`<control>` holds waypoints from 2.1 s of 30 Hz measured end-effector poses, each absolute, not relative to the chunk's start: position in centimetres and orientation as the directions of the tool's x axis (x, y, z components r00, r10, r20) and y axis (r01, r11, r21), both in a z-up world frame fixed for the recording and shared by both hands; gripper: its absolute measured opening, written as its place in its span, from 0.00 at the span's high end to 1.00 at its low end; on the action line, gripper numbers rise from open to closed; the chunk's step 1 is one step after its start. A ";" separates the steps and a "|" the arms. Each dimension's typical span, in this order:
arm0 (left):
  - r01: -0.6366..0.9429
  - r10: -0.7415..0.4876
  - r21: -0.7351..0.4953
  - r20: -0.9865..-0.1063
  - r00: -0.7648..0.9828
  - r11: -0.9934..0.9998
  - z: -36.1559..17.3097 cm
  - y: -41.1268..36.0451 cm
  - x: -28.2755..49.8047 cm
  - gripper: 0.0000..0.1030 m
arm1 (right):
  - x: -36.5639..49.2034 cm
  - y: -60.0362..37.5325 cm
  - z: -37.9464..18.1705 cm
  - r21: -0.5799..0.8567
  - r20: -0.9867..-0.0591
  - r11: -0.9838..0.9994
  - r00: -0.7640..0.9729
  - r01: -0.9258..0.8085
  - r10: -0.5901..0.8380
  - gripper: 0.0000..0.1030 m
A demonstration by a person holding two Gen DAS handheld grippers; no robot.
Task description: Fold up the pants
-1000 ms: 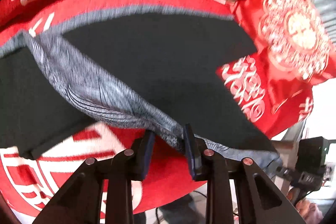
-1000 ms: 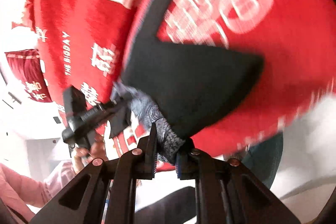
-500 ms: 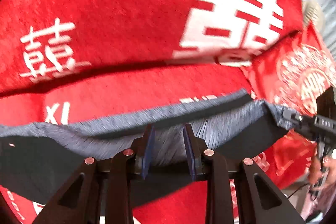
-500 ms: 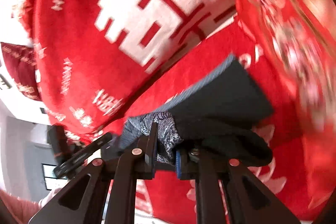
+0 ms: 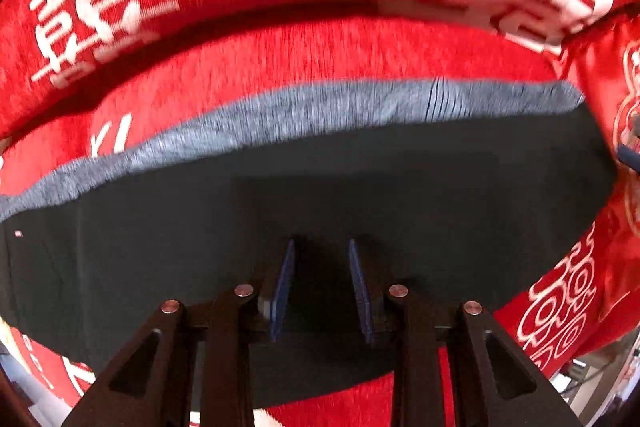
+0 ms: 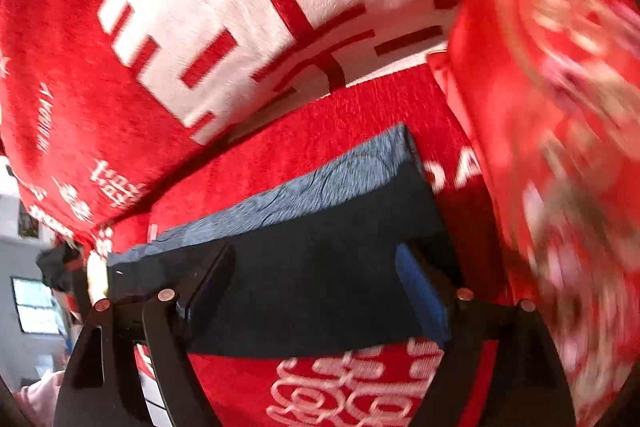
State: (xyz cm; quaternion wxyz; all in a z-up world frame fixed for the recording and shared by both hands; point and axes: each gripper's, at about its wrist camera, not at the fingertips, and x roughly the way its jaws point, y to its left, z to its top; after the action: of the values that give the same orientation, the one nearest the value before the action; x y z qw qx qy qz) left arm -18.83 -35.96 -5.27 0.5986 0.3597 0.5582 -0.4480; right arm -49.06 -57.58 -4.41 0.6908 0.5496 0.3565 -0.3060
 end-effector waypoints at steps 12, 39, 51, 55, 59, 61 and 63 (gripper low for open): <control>0.935 -0.126 -0.016 -0.992 0.030 0.353 -4.9 -35.9 -18.9 0.20 | -55.1 -53.9 -10.8 0.581 -0.814 -0.117 0.578 0.805 -0.063 0.93; 0.895 -0.154 0.045 -0.980 0.126 0.443 -7.0 -38.1 -15.5 0.19 | -48.2 -62.3 -10.3 0.343 -0.927 0.262 0.370 0.902 -0.063 0.89; 0.876 -0.083 0.089 -0.986 0.144 0.473 -4.6 -33.4 -14.6 0.18 | -50.0 -59.5 -6.0 0.382 -0.911 0.203 0.404 0.902 -0.082 0.53; 0.859 -0.041 0.106 -0.989 0.145 0.501 -4.1 -30.3 -14.3 0.18 | -50.0 -54.5 -5.4 0.429 -0.898 0.214 0.440 0.878 -0.003 0.49; 0.863 -0.029 0.106 -0.990 0.138 0.495 -4.3 -28.8 -14.9 0.18 | -49.3 -49.8 -5.8 0.465 -0.885 0.186 0.456 0.865 0.091 0.49; 0.866 -0.037 0.095 -0.991 0.129 0.491 -4.5 -27.8 -15.0 0.18 | -48.7 -47.5 -6.4 0.485 -0.874 0.174 0.469 0.857 0.130 0.49; 0.870 -0.056 0.071 -0.992 0.112 0.487 -4.4 -27.1 -14.9 0.18 | -47.5 -46.2 -6.9 0.499 -0.865 0.174 0.476 0.849 0.157 0.49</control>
State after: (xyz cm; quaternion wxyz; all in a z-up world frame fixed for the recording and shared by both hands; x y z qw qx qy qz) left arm -14.86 -27.11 -4.37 0.6524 0.3611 0.5640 -0.3549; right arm -47.55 -46.15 -6.92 0.6324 0.5815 0.4326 -0.2734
